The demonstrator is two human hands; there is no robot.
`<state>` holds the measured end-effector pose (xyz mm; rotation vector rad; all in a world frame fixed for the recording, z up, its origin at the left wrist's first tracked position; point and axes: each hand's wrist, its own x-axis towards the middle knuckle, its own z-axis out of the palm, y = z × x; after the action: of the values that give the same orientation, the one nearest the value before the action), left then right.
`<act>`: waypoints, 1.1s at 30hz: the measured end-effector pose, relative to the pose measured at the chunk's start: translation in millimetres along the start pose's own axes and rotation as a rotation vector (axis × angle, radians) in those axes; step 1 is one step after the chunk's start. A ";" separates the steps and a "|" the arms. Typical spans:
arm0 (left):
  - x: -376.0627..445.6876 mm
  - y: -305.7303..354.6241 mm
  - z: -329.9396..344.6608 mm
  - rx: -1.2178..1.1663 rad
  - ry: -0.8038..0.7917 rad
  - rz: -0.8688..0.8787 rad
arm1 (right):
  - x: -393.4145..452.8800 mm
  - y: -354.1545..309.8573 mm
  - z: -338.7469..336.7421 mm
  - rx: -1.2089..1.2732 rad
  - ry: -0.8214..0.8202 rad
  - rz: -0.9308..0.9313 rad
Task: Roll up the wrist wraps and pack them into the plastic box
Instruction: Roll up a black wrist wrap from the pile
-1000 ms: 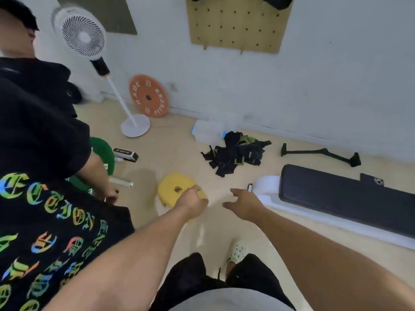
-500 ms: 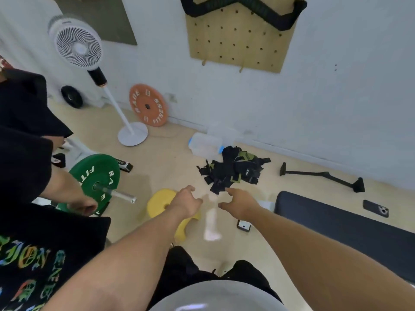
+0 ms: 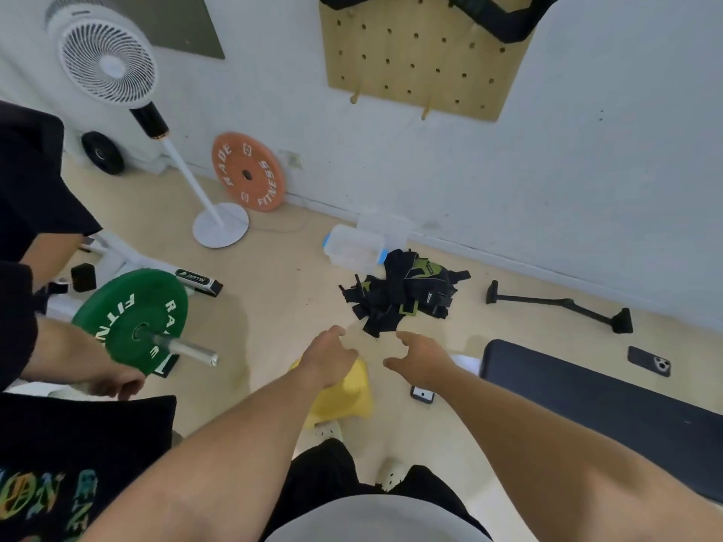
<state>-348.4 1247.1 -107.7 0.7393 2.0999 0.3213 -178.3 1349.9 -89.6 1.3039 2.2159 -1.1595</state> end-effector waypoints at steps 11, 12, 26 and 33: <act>77.6 -19.3 -72.5 0.063 -0.041 0.046 | 76.7 -63.8 -13.6 0.024 0.023 0.085; 84.1 -20.1 -78.4 0.073 -0.046 0.050 | 82.5 -70.2 -15.1 0.032 0.030 0.081; 194.3 61.0 -103.2 0.061 -0.068 -0.004 | 201.2 -42.6 -96.5 -0.013 -0.094 0.163; 242.3 154.9 -112.3 0.011 -0.013 -0.039 | 253.1 -0.2 -167.1 -0.075 -0.188 0.153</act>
<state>-487.9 1521.9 -125.2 0.7045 2.1030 0.2830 -292.8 1625.7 -142.4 1.2550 1.9707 -1.0834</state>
